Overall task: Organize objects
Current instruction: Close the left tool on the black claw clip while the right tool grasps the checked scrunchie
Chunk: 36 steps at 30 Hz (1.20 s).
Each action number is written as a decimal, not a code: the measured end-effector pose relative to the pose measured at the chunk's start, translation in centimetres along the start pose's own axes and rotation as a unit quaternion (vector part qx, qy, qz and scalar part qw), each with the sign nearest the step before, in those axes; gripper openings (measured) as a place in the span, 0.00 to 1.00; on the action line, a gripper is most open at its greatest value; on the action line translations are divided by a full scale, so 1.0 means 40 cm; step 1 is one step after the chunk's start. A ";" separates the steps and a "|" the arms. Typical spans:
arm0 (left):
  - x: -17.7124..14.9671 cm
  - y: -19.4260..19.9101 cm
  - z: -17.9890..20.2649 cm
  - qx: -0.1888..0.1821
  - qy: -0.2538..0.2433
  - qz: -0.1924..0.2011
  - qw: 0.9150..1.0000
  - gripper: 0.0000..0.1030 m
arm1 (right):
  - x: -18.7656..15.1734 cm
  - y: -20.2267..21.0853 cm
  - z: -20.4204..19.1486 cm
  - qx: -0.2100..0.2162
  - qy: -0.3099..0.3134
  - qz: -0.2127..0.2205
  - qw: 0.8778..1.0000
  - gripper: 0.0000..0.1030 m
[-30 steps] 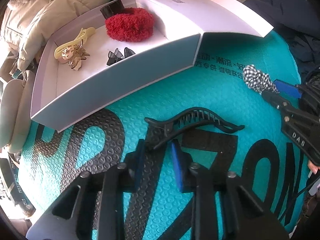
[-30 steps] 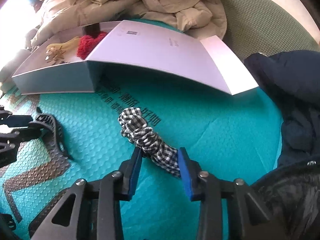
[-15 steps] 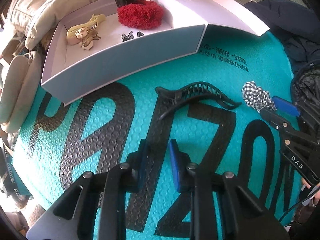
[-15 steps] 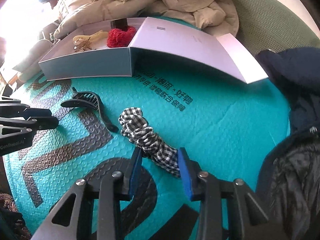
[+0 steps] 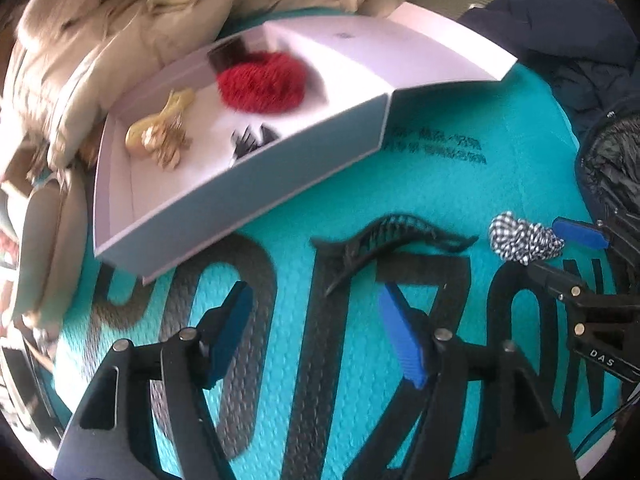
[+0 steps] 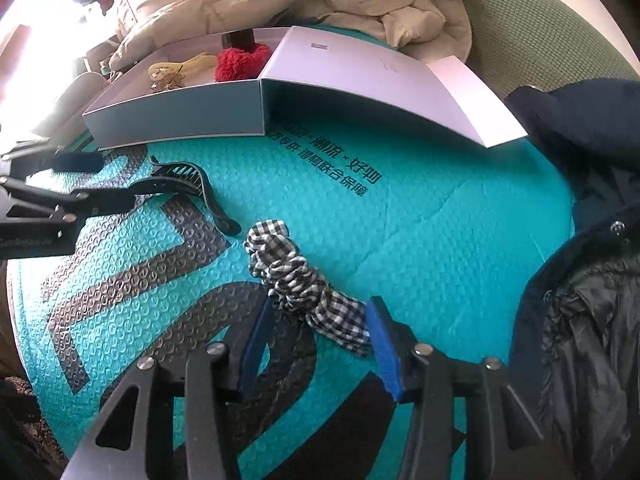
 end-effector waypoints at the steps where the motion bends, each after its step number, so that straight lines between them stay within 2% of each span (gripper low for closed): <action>1: 0.024 -0.012 -0.008 -0.002 -0.005 0.002 1.000 0.63 | 0.002 0.000 0.002 0.001 -0.002 -0.001 1.000 0.48; 5: 0.088 -0.068 0.010 -0.009 -0.035 0.013 0.999 0.63 | 0.006 -0.005 0.010 0.006 -0.006 -0.007 1.000 0.50; 9: 0.109 -0.083 0.031 -0.027 -0.080 0.007 0.996 0.63 | 0.006 -0.008 0.014 0.008 -0.002 -0.011 1.000 0.51; 13: 0.118 -0.128 0.038 -0.037 -0.096 -0.022 0.994 0.63 | 0.009 -0.014 0.021 0.007 -0.004 -0.017 1.000 0.52; 14: 0.117 -0.142 0.037 -0.042 -0.096 -0.035 0.994 0.63 | 0.009 -0.015 0.022 0.008 -0.006 -0.018 1.000 0.52; 16: 0.117 -0.140 0.025 -0.061 -0.076 -0.023 0.995 0.63 | 0.012 -0.020 0.028 0.006 -0.013 -0.022 1.000 0.52; 18: 0.114 -0.140 0.021 -0.063 -0.069 -0.019 0.995 0.60 | 0.012 -0.028 0.033 0.005 -0.019 -0.027 0.999 0.52; 20: 0.110 -0.133 0.027 -0.058 -0.075 -0.008 0.995 0.43 | 0.009 -0.037 0.036 0.005 -0.024 -0.034 0.999 0.52; 22: 0.106 -0.126 0.038 -0.057 -0.081 -0.004 0.995 0.36 | 0.007 -0.037 0.040 0.005 -0.031 -0.032 0.999 0.52; 24: 0.101 -0.121 0.049 -0.049 -0.089 -0.004 0.995 0.34 | 0.005 -0.038 0.039 0.004 -0.038 -0.034 0.999 0.49; 26: 0.092 -0.119 0.053 -0.046 -0.084 -0.006 0.995 0.33 | 0.001 -0.035 0.039 0.005 -0.045 -0.035 0.998 0.38; 28: 0.080 -0.116 0.050 -0.046 -0.072 -0.012 0.996 0.33 | -0.003 -0.030 0.034 0.008 -0.044 -0.037 0.998 0.34; 36: 0.003 -0.074 0.024 -0.046 -0.039 -0.032 0.998 0.32 | -0.026 -0.015 -0.018 0.024 -0.036 -0.042 0.998 0.34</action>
Point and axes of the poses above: each gripper's, at about its wrist camera, not at the fingertips, and y roughly against the way its jaws point, z to its right, x to its top, the point moved 2 cm from there along -y, roughly the way its jaws point, and after that the axes turned 13 degrees about -y, right-handed, at the moved point
